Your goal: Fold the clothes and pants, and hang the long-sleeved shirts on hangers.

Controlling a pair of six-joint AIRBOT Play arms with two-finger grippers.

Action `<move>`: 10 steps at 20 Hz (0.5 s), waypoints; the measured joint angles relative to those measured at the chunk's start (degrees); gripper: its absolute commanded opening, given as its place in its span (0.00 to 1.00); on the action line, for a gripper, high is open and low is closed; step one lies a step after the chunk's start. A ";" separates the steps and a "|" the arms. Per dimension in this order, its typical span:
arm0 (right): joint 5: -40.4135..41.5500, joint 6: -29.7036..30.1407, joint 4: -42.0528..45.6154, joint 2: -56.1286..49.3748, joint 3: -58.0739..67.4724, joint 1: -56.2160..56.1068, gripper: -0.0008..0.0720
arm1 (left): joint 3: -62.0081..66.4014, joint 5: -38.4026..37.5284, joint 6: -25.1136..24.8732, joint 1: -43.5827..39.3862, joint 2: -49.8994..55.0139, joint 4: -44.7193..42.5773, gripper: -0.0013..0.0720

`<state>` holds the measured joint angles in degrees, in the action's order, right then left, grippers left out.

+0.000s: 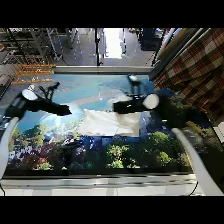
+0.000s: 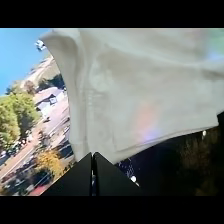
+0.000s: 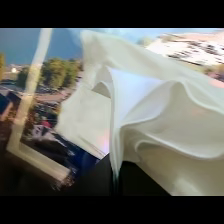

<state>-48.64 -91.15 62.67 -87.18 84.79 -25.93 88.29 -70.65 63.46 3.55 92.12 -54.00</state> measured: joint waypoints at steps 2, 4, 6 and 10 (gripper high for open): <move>7.54 -0.81 -2.64 -7.74 3.04 -5.86 0.04 | 1.25 -1.40 0.04 2.05 -3.19 0.81 0.03; 11.85 -0.79 -5.33 -16.13 8.92 -9.55 0.51 | 1.86 -2.71 -0.13 2.84 -4.81 1.55 0.03; 11.21 -0.76 -6.84 -22.58 15.63 -10.82 0.71 | 2.16 -3.21 -0.35 2.82 -5.01 1.70 0.03; -1.11 -0.11 -6.05 -23.74 23.52 -5.40 0.72 | 2.43 -3.52 -1.55 1.51 -2.56 2.01 0.03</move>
<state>-49.76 -91.26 56.62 -110.91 108.31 -31.33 90.72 -74.17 61.91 5.06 89.56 -51.99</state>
